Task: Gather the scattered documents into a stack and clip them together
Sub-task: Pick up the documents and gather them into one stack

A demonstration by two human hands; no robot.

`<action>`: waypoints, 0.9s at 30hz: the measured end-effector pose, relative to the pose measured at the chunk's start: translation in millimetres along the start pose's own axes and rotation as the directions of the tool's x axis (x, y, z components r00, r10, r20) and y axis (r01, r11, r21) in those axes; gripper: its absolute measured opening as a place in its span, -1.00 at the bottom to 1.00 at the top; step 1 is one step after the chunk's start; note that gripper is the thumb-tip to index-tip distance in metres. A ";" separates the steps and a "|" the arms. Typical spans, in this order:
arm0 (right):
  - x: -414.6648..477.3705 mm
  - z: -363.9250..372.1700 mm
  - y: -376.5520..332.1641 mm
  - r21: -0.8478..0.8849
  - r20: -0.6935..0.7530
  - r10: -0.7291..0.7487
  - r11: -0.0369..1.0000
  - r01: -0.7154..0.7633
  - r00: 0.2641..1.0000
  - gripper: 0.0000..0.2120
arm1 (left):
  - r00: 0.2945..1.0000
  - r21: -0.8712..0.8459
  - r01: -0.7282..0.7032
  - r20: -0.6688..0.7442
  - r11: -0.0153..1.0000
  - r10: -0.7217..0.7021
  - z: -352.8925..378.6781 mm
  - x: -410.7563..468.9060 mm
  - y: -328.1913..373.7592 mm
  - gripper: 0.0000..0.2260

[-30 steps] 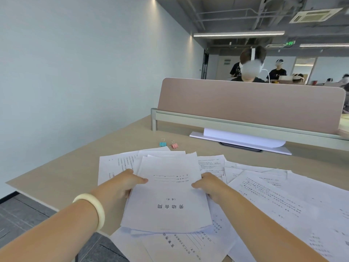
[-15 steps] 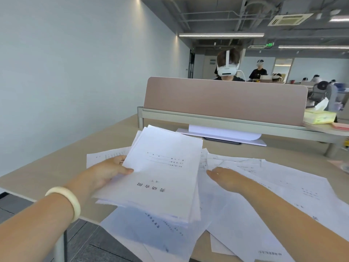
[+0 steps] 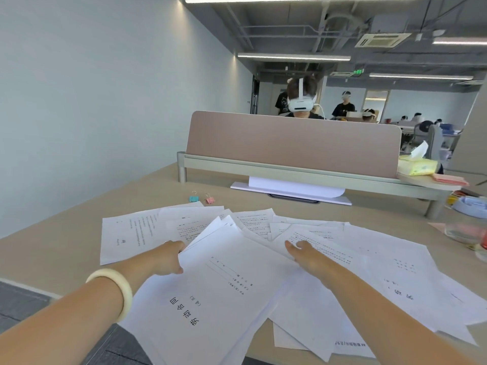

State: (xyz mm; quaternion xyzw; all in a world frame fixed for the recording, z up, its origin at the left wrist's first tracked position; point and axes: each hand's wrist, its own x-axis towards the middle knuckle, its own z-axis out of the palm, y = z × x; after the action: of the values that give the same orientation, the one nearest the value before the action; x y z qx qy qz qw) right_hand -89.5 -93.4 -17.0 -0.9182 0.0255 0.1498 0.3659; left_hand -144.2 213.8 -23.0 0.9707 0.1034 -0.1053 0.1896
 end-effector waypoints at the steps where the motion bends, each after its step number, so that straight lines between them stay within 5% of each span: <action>1: 2.7 -3.1 -0.8 0.025 -0.002 0.013 1.000 -0.013 1.000 -0.37 | 1.000 0.004 0.007 0.007 1.000 -0.007 0.2 0.9 -0.7 -0.69; 6: 16.0 0.1 3.4 -0.292 -0.101 0.027 0.955 -0.055 0.995 -0.45 | 1.000 -0.003 0.013 0.009 1.000 -0.013 1.3 0.8 -3.5 -0.78; 12: 24.6 -1.0 5.9 -0.333 -0.114 0.024 0.941 -0.061 0.993 -0.38 | 1.000 -0.006 0.016 0.011 1.000 -0.016 0.7 0.2 -1.6 -0.78; 19: 12.9 -5.6 6.4 0.062 -0.042 -0.006 0.998 0.008 0.999 -0.67 | 1.000 -0.015 0.014 -0.012 1.000 -0.015 1.5 -2.7 0.6 -0.78; 23: -6.5 -10.3 3.0 0.581 0.135 -0.151 0.813 0.046 0.979 -0.66 | 0.999 -0.046 0.021 -0.029 0.999 -0.022 3.4 -3.4 -1.3 -0.79; 27: -26.2 4.1 -0.8 0.702 0.257 -0.260 0.712 0.005 0.931 -0.72 | 0.997 -0.081 0.036 -0.070 0.996 -0.042 6.2 -4.3 0.7 -0.66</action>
State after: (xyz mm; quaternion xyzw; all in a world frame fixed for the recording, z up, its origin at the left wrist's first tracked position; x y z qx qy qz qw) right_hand -115.4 -91.7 -11.5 -0.6746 -0.0506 0.2575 0.6899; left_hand -149.1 210.1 -27.3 0.9633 0.1333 -0.0699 0.2221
